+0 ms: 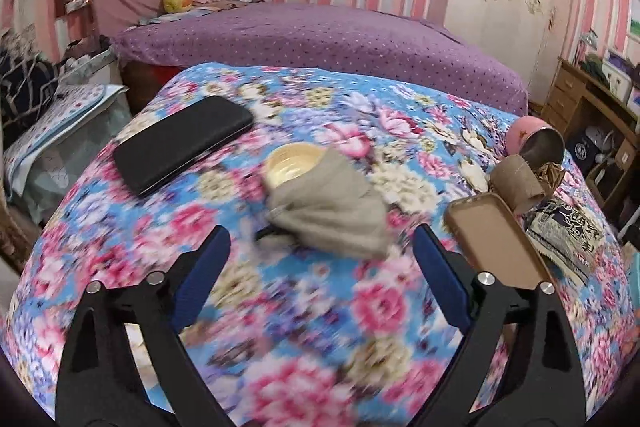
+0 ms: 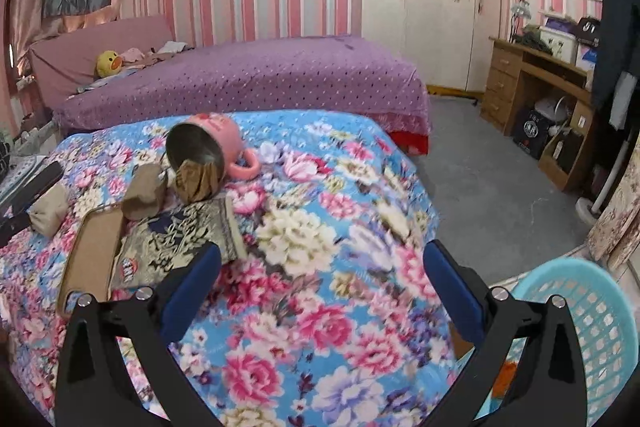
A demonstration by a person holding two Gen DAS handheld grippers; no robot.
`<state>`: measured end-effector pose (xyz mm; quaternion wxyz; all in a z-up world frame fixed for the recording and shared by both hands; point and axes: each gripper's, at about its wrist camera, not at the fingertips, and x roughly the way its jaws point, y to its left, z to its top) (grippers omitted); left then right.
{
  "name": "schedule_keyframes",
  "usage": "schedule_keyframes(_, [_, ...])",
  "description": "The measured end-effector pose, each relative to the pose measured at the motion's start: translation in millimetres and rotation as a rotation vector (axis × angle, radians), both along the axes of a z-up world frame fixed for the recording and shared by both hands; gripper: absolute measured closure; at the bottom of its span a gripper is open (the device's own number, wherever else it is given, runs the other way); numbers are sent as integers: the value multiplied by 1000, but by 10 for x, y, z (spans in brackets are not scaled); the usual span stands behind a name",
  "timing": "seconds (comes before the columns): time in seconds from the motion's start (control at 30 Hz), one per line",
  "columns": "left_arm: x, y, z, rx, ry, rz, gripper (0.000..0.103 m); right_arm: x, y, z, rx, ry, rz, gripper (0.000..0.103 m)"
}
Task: Collect trash
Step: 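Grasp the beige cloth with the left tool and lift it, then grasp the black-and-white snack packet with the right tool while the left tool holds the cloth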
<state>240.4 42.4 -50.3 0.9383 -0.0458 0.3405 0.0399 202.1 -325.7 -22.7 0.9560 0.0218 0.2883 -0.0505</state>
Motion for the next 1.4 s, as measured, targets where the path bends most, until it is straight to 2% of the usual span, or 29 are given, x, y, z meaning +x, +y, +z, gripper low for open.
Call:
schedule_keyframes(0.1, [217, -96, -55, 24, 31, 5, 22, 66, 3, -23, -1, 38, 7, 4])
schedule_keyframes(0.2, [339, -100, -187, 31, 105, 17, 33, 85, 14, -56, -39, 70, -7, 4])
schedule_keyframes(0.27, [334, -68, -184, 18, 104, 25, 40, 82, -6, -59, -32, 72, 2, 4])
schedule_keyframes(0.33, [314, -54, -186, 10, 102, 17, 51, 59, -19, -49, -27, 63, 4, 4])
schedule_keyframes(0.4, [253, -36, -171, -13, 96, -6, 75, 35, -7, -29, -22, 56, 13, 4])
schedule_keyframes(0.43, [226, -29, -164, -19, 90, -13, 83, 21, 11, -18, -17, 49, 23, 4])
schedule_keyframes(0.57, [34, -57, -73, 11, 57, -32, 93, 9, 126, -8, -19, 45, 46, 4])
schedule_keyframes(0.83, [-458, 99, 226, 3, 0, 12, 94, 10, 599, 28, -38, 39, 152, 5])
schedule_keyframes(0.9, [-542, 101, 211, -8, 3, 15, 94, 17, 782, 5, -58, 51, 191, 5])
schedule_keyframes(1.0, [-520, 35, 149, 52, 10, 10, 94, 68, 957, -43, -123, 67, 187, 5])
schedule_keyframes(1.17, [-402, 48, 23, 40, 47, -8, 94, 301, 824, -101, -95, 88, 135, 5])
schedule_keyframes(1.2, [-382, 58, 11, 34, 53, -7, 94, 347, 782, -133, -76, 102, 130, 8])
schedule_keyframes(1.3, [-344, 73, 25, 19, 57, -11, 94, 482, 718, -247, -23, 156, 155, 31])
schedule_keyframes(1.37, [-340, 67, 48, 19, 49, -15, 94, 533, 747, -279, -23, 165, 184, 43])
schedule_keyframes(1.4, [-343, 69, 63, 16, 44, -17, 94, 542, 782, -277, -44, 160, 194, 54])
